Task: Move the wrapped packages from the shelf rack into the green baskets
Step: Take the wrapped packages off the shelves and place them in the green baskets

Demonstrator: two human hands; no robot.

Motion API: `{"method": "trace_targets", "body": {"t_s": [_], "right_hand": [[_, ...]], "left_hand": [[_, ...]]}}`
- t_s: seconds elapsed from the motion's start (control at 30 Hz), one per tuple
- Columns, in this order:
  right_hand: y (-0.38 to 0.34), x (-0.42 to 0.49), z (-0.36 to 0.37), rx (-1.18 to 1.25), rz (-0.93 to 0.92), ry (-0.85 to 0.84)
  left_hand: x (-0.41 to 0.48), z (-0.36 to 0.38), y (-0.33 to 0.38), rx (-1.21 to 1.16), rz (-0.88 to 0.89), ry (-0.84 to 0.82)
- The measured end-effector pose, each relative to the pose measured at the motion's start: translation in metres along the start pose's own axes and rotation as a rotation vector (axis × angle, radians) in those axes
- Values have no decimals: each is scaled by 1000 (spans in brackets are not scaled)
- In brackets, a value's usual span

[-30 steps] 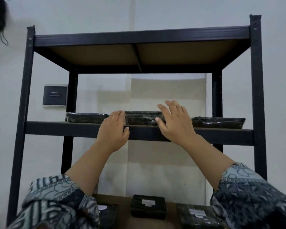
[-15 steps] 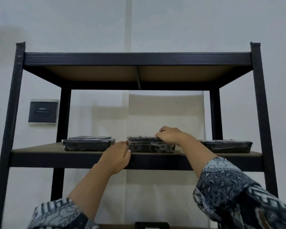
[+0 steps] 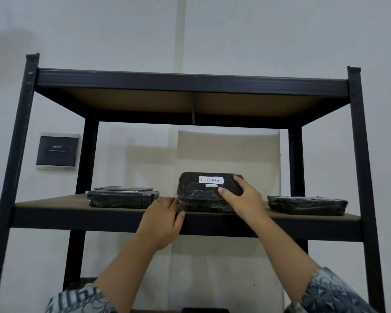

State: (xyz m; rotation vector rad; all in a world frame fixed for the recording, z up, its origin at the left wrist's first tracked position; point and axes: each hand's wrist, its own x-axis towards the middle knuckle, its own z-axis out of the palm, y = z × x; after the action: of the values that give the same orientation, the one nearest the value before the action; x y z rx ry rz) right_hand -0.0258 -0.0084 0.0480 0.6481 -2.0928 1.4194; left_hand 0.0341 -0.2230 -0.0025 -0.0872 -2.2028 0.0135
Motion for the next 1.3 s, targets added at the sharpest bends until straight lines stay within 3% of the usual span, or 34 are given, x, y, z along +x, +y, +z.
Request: {"method": "trace_targets", "body": {"t_s": [0.3,0.67,0.97,1.3], "right_hand": [[8,-27,11,91,-209,190],[26,-55,12,253,-302,438],[63,-115,-13,272,-291,469],[135,-223,-58,222,-41,547]], "left_hand": [[-3,5,-1,31,-4,-6],[-21,10,4,30,-31,57],[-65,29,33,1,-20,159],[-149,83,104,-131,35,2]]}}
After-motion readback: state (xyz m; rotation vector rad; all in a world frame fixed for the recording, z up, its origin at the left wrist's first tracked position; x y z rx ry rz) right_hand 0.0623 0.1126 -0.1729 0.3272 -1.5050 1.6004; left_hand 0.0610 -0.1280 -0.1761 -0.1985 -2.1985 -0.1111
